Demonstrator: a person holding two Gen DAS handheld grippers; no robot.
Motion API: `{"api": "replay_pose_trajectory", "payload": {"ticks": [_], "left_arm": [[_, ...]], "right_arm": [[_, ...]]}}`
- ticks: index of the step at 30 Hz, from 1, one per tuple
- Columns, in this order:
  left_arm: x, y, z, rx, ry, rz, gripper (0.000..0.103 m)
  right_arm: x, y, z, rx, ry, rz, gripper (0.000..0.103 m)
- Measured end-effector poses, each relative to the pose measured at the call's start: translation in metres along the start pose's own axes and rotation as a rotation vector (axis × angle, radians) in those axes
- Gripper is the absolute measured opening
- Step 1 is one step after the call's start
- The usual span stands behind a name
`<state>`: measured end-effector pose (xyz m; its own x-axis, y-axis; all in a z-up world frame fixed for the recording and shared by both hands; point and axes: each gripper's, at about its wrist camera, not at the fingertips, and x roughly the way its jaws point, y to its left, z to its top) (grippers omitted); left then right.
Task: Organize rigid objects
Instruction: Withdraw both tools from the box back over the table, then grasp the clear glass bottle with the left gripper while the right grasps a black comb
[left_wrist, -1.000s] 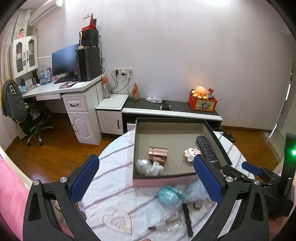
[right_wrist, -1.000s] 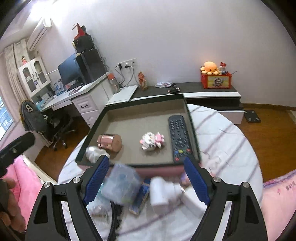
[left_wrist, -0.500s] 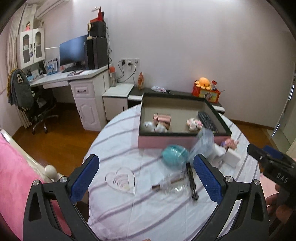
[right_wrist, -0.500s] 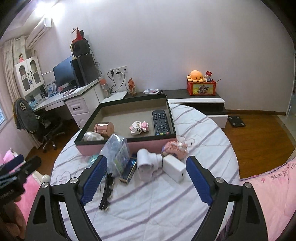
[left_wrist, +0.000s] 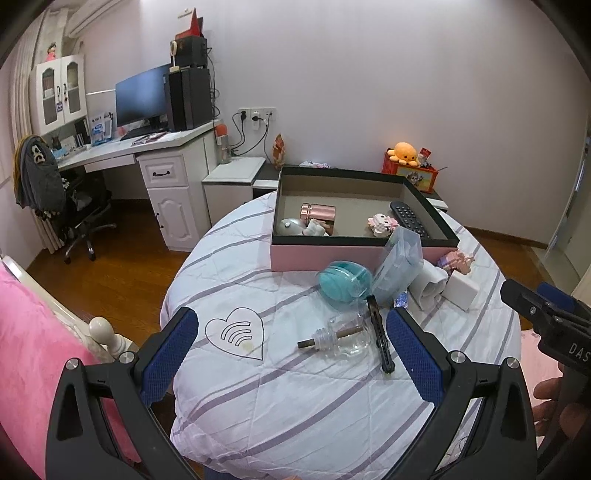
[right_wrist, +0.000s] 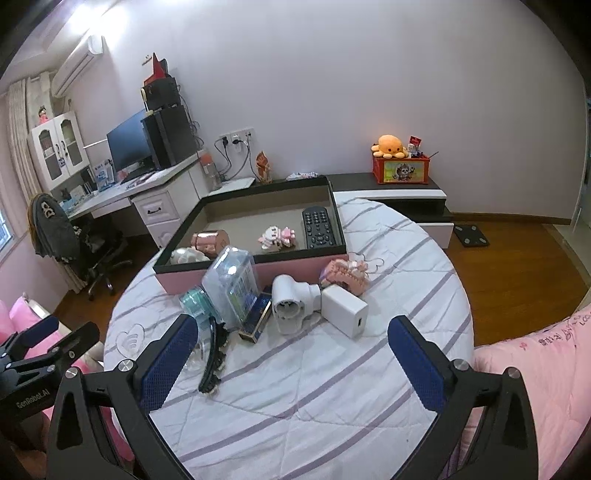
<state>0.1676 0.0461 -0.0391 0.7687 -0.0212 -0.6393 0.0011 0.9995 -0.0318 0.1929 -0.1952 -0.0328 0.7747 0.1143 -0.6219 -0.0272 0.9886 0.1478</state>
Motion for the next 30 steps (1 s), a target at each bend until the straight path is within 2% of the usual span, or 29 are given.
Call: {"api": "replay_pose_trajectory", "payload": {"ticks": [18, 30], "left_arm": [[0.027, -0.008, -0.021, 0.036, 0.070, -0.037, 0.103], [0.093, -0.013, -0.035, 0.149, 0.153, -0.051, 0.103]], "right_arm": [[0.014, -0.001, -0.006, -0.008, 0.068, -0.007, 0.103], [0.066, 0.032, -0.029, -0.043, 0.237, 0.080, 0.103]]}}
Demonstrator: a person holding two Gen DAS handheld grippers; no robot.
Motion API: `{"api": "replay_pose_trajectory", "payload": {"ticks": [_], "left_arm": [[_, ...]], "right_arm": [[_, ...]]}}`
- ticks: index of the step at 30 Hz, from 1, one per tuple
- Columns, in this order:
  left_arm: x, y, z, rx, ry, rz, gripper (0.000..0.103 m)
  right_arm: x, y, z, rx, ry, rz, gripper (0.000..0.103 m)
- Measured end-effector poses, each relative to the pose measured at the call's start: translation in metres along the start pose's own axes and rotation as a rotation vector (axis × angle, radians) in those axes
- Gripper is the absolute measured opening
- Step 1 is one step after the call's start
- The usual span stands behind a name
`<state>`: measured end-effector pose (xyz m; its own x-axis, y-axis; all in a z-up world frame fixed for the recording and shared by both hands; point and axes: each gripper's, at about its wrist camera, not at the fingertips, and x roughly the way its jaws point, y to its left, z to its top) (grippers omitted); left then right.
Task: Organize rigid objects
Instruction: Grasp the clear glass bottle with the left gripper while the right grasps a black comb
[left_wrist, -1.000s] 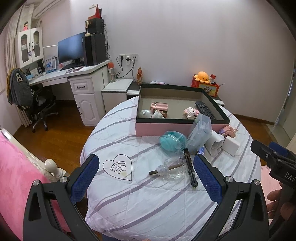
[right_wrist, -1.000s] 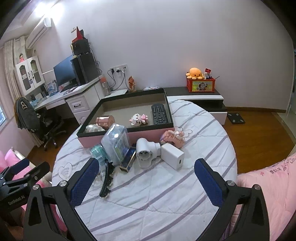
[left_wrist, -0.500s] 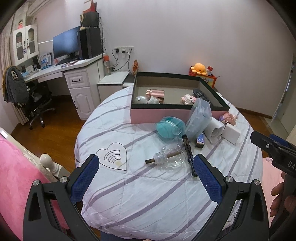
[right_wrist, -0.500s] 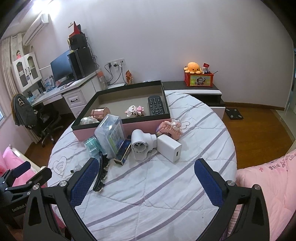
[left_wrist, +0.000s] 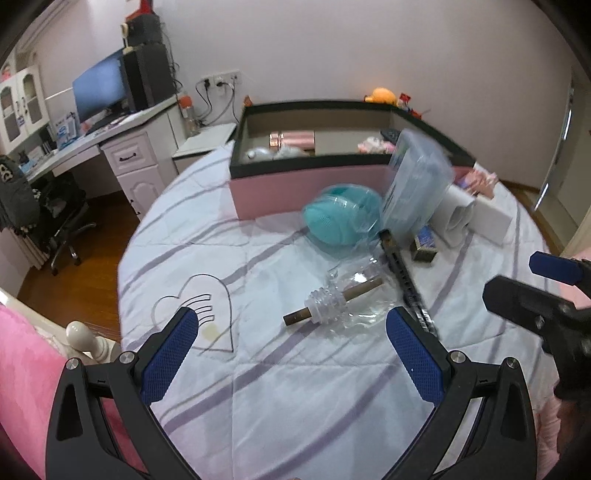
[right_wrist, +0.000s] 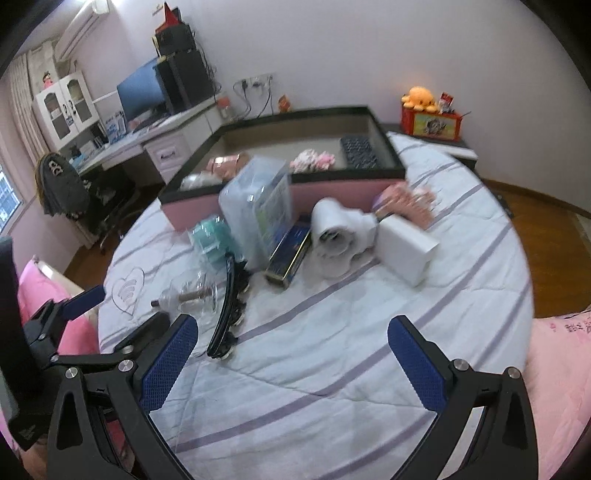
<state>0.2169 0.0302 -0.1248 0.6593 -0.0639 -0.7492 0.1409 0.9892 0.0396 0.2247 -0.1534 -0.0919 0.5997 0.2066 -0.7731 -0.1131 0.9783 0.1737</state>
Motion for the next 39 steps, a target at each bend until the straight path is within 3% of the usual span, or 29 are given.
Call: {"api": "replay_pose_trajectory", "payload": {"ticks": [6, 12, 14, 16, 20, 24, 26, 28, 30, 39], "left_arm": [[0.027, 0.000, 0.007, 0.034, 0.021, -0.086, 0.103], [0.050, 0.002, 0.014, 0.047, 0.063, -0.153, 0.095], [0.051, 0.007, 0.017, 0.043, 0.056, -0.160, 0.085], [0.051, 0.013, 0.019, 0.044, 0.057, -0.148, 0.067], [0.053, 0.029, 0.023, 0.016, 0.062, -0.155, 0.051], [0.050, 0.037, 0.017, -0.019, 0.047, -0.161, 0.051], [0.048, 0.040, 0.015, -0.044, 0.039, -0.166, 0.050], [0.045, 0.042, 0.012, -0.076, 0.035, -0.177, 0.050], [0.043, 0.045, 0.011, -0.104, 0.034, -0.186, 0.050], [0.028, 0.036, 0.010, -0.113, 0.026, -0.157, 0.050]], "right_arm": [[0.017, 0.002, 0.004, 0.019, 0.038, 0.008, 0.103], [0.035, 0.006, 0.008, 0.008, 0.083, 0.017, 0.089], [0.040, 0.007, 0.009, 0.010, 0.101, 0.034, 0.082], [0.044, 0.012, 0.010, 0.004, 0.110, 0.049, 0.076], [0.054, 0.026, 0.013, -0.026, 0.131, 0.062, 0.071], [0.064, 0.046, 0.008, -0.104, 0.137, -0.004, 0.064], [0.064, 0.052, 0.005, -0.138, 0.120, -0.036, 0.050], [0.062, 0.056, 0.002, -0.175, 0.104, -0.067, 0.027], [0.058, 0.055, 0.000, -0.175, 0.097, -0.063, 0.016], [0.037, 0.029, 0.003, -0.091, 0.072, 0.041, 0.016]]}}
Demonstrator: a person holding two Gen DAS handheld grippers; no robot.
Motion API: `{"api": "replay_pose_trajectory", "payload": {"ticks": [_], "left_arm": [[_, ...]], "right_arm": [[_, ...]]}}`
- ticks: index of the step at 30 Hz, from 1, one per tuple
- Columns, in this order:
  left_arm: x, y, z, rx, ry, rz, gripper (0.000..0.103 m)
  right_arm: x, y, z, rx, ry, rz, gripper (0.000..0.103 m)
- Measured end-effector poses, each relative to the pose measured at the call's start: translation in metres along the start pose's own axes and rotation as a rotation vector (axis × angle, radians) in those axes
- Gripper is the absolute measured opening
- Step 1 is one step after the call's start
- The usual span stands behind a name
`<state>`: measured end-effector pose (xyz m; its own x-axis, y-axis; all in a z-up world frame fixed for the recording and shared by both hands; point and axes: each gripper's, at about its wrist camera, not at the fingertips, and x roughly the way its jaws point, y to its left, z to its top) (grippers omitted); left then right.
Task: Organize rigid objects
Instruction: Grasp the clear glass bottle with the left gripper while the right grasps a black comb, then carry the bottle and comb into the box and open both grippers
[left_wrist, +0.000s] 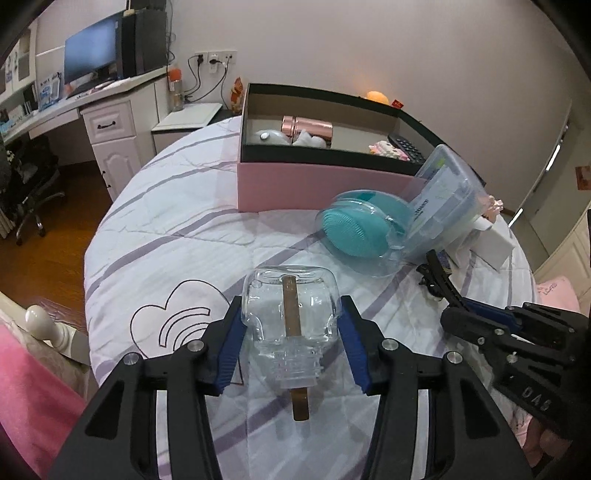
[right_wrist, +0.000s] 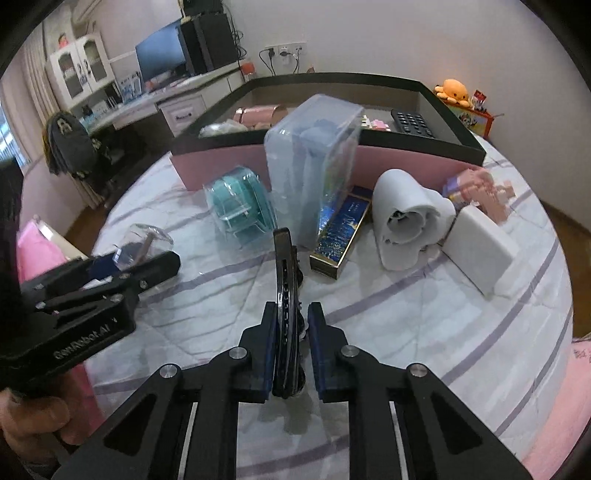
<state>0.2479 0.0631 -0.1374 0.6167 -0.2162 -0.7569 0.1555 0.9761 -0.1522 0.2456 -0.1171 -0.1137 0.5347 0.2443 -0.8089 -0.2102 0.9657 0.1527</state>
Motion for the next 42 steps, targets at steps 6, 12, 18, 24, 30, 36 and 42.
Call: {"api": "replay_pose_trajectory", "payload": {"ticks": [6, 12, 18, 24, 30, 36, 42], "left_arm": [[-0.017, -0.005, 0.005, 0.010, -0.026, 0.000, 0.050], [-0.036, -0.007, 0.027, 0.018, -0.065, -0.004, 0.050], [-0.045, -0.018, 0.077, 0.050, -0.134, -0.006, 0.050], [-0.025, -0.034, 0.134, 0.084, -0.165, 0.027, 0.050], [0.027, -0.047, 0.183, 0.097, -0.125, 0.046, 0.050], [0.090, -0.052, 0.212, 0.094, -0.037, 0.051, 0.050], [0.127, -0.048, 0.213, 0.074, 0.031, 0.066, 0.050]], "right_arm": [[-0.021, -0.004, 0.007, 0.021, -0.035, 0.058, 0.016], [-0.046, -0.006, 0.023, 0.044, -0.093, 0.160, 0.016], [-0.069, -0.010, 0.073, 0.007, -0.205, 0.166, 0.016], [-0.049, -0.031, 0.130, 0.009, -0.236, 0.109, 0.016], [-0.002, -0.058, 0.174, 0.029, -0.189, 0.070, 0.016], [0.055, -0.085, 0.201, 0.063, -0.089, 0.047, 0.016], [0.086, -0.092, 0.208, 0.071, -0.004, 0.027, 0.017]]}}
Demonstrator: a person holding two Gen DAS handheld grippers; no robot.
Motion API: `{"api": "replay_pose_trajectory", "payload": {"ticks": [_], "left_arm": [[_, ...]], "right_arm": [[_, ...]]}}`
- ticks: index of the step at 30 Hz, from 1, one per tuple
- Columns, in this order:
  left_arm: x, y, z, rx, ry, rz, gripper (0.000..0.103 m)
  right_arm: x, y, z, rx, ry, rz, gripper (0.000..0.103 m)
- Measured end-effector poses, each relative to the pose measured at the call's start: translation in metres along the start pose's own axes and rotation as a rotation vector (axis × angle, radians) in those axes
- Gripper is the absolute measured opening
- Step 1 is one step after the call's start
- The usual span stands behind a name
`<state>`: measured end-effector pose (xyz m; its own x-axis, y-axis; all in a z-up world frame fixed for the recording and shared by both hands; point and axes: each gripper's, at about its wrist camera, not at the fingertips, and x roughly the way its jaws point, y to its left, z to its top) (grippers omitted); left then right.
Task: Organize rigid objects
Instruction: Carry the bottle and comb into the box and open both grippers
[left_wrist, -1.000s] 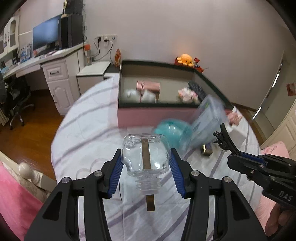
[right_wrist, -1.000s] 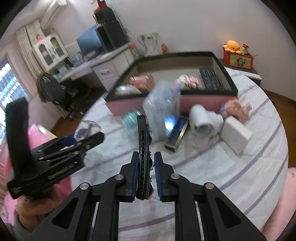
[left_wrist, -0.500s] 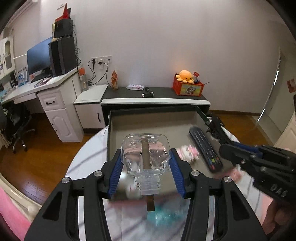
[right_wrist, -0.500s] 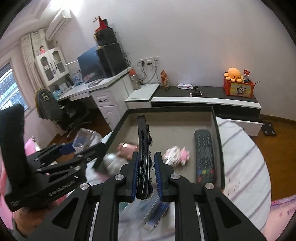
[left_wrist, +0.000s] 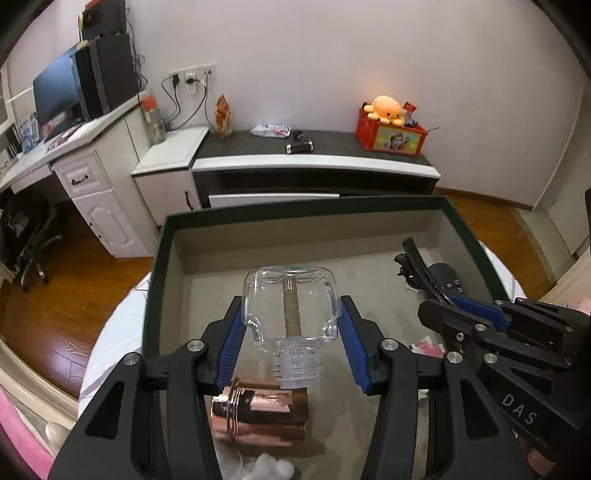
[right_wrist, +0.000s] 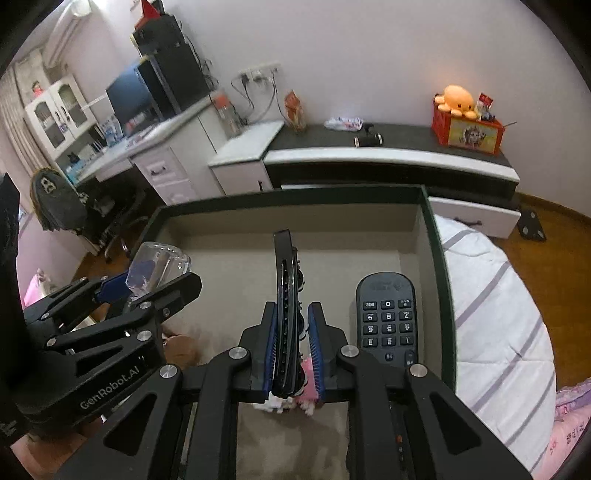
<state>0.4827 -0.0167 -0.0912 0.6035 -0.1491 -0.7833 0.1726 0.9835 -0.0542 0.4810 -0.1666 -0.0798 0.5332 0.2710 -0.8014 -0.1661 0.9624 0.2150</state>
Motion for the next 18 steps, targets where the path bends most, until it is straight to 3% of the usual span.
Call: {"api": "replay_pose_trajectory", "payload": {"ticks": [10, 12, 18], "left_arm": [[0.011, 0.002, -0.001, 0.006, 0.031, 0.017, 0.052], [0.010, 0.003, -0.001, 0.007, 0.026, 0.025, 0.061], [-0.001, 0.015, -0.001, -0.016, 0.017, 0.052, 0.085]], "right_arm": [[0.024, -0.002, 0.000, -0.016, 0.077, -0.035, 0.017], [0.023, -0.002, 0.000, -0.014, 0.075, -0.034, 0.019], [0.016, -0.009, -0.001, 0.011, 0.060, -0.062, 0.050]]}}
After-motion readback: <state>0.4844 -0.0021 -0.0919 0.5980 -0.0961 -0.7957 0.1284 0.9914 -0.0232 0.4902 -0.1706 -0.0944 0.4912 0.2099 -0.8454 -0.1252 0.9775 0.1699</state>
